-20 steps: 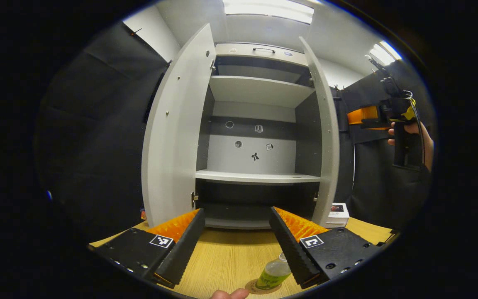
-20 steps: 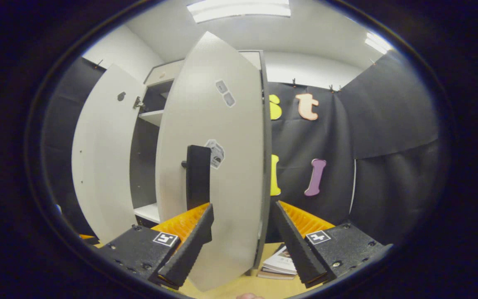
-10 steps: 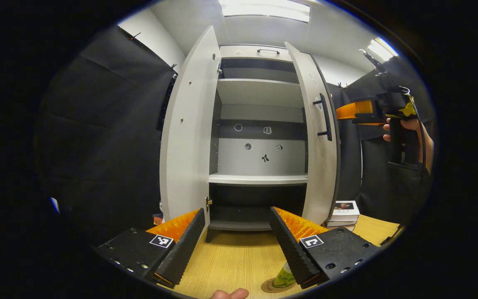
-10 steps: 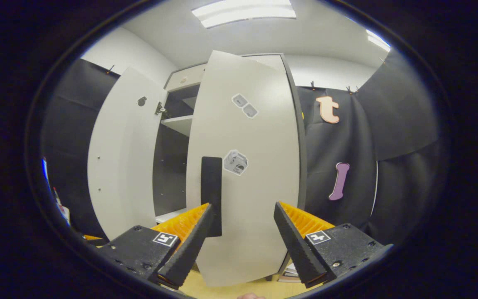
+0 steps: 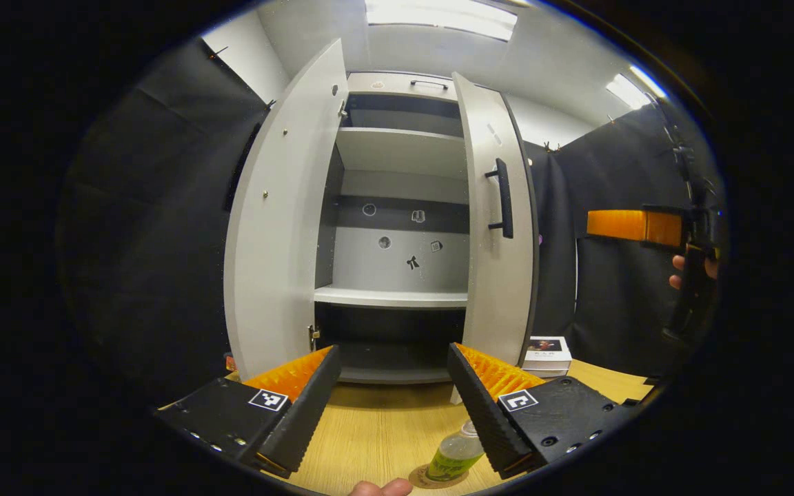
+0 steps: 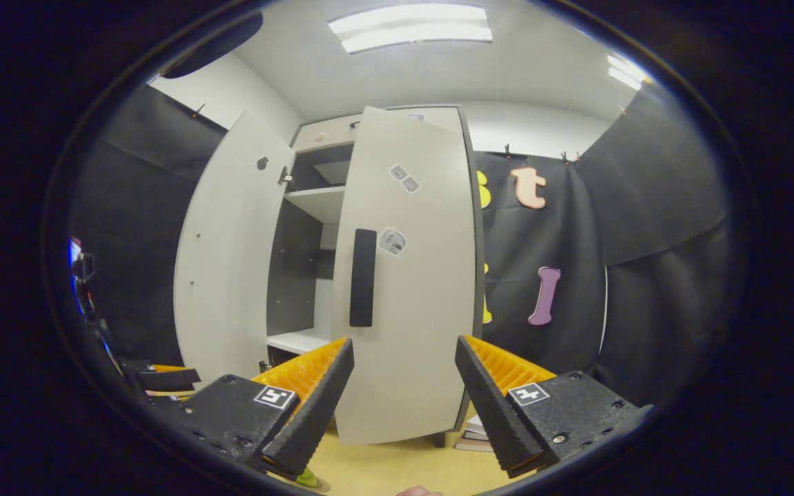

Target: Grasp the bottle in the cabinet with the left hand and place it on the coaster, then close the right door with the right hand and the left door with the left hand.

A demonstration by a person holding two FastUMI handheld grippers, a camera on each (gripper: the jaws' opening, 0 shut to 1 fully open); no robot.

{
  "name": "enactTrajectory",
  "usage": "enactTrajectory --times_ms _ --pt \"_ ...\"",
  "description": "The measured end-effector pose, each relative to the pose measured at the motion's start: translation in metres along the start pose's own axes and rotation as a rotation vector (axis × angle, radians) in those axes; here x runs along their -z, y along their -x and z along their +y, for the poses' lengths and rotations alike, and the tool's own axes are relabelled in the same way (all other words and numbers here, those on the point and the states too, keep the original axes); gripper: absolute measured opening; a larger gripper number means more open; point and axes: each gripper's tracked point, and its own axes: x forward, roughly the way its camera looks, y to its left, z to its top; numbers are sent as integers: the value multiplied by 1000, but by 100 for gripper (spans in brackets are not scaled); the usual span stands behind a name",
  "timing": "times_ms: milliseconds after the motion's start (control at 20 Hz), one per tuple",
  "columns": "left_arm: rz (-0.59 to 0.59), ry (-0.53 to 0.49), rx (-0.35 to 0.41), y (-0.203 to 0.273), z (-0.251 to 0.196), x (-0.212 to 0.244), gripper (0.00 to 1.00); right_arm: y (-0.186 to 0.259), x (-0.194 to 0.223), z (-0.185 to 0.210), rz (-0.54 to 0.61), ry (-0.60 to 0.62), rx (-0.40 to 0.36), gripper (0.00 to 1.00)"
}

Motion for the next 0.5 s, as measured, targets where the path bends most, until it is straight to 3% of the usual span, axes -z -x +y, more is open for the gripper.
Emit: enactTrajectory --times_ms 150,250,350,500 --pt "5 16 16 -1 -5 0 95 25 25 9 22 -38 59 93" --pt "0 24 6 0 -2 -2 95 32 46 18 62 -51 69 97" --pt "-20 60 -9 4 4 -14 95 34 57 23 92 -80 55 94" --pt "-91 121 -44 12 30 -55 95 30 58 20 106 -99 46 98"
